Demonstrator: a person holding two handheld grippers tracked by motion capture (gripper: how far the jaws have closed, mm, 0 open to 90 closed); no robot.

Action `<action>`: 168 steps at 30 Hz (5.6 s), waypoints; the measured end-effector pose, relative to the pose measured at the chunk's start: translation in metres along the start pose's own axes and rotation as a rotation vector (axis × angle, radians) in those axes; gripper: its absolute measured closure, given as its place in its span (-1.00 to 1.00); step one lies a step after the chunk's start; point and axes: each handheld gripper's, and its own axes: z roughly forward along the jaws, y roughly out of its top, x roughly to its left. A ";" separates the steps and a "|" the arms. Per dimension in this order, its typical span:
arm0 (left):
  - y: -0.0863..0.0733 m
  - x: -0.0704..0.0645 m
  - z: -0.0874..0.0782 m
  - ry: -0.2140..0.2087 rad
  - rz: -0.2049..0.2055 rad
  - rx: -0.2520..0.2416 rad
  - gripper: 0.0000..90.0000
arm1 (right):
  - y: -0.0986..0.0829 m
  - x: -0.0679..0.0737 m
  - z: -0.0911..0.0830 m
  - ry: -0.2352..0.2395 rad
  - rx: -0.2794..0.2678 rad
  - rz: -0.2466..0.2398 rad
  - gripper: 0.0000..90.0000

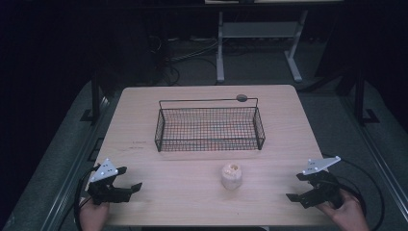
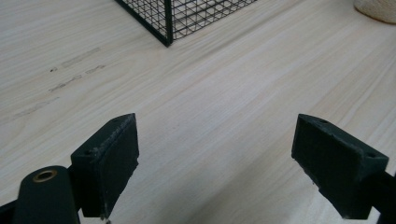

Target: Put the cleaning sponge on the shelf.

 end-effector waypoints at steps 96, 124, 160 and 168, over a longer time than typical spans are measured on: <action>0.000 0.001 -0.003 0.006 -0.012 -0.014 -0.70 | 0.137 0.044 0.036 0.134 0.236 -0.311 -0.67; 0.000 0.001 -0.003 0.002 -0.012 -0.021 -0.70 | 0.172 0.060 0.061 0.191 0.274 -0.371 -0.67; -0.001 0.003 -0.006 0.005 -0.018 -0.024 -0.70 | 0.192 0.067 0.086 0.221 0.358 -0.394 -0.39; -0.001 0.004 -0.006 0.005 -0.024 -0.026 -0.70 | 0.194 0.067 0.083 0.220 0.358 -0.395 -0.34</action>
